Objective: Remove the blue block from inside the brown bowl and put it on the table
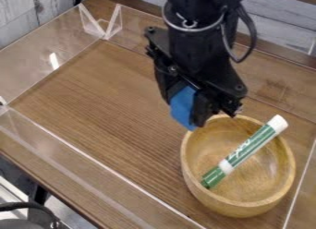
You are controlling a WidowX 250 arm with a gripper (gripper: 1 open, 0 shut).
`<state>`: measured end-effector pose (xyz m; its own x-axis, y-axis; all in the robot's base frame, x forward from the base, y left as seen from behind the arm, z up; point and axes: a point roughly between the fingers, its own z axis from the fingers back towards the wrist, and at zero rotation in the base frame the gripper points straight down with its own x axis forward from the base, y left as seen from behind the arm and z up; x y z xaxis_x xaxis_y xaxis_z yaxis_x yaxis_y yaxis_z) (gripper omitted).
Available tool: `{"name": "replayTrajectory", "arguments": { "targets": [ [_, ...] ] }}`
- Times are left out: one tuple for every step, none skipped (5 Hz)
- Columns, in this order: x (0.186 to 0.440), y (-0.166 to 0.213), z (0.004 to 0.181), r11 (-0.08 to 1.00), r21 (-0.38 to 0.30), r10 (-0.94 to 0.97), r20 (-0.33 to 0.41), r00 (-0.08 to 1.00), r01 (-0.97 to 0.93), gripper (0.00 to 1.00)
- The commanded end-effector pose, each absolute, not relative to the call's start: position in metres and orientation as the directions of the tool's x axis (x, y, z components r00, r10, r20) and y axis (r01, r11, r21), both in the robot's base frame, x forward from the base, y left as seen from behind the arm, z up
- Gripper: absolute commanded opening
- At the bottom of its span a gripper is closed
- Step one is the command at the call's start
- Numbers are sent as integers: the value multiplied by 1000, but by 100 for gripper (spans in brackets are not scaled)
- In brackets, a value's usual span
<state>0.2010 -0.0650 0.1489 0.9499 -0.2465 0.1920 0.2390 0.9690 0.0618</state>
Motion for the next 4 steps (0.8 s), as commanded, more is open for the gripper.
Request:
{"name": "replayTrajectory", "arguments": {
  "targets": [
    [203,-65,159,967,57,-253,231,940,246,0],
    [202,-63,158,965,58,-263,229,937,257,0],
    [197,-57,157,968,62,-250,226,942,242,0],
    [193,-49,155,972,66,-236,221,946,227,0]
  ]
}}
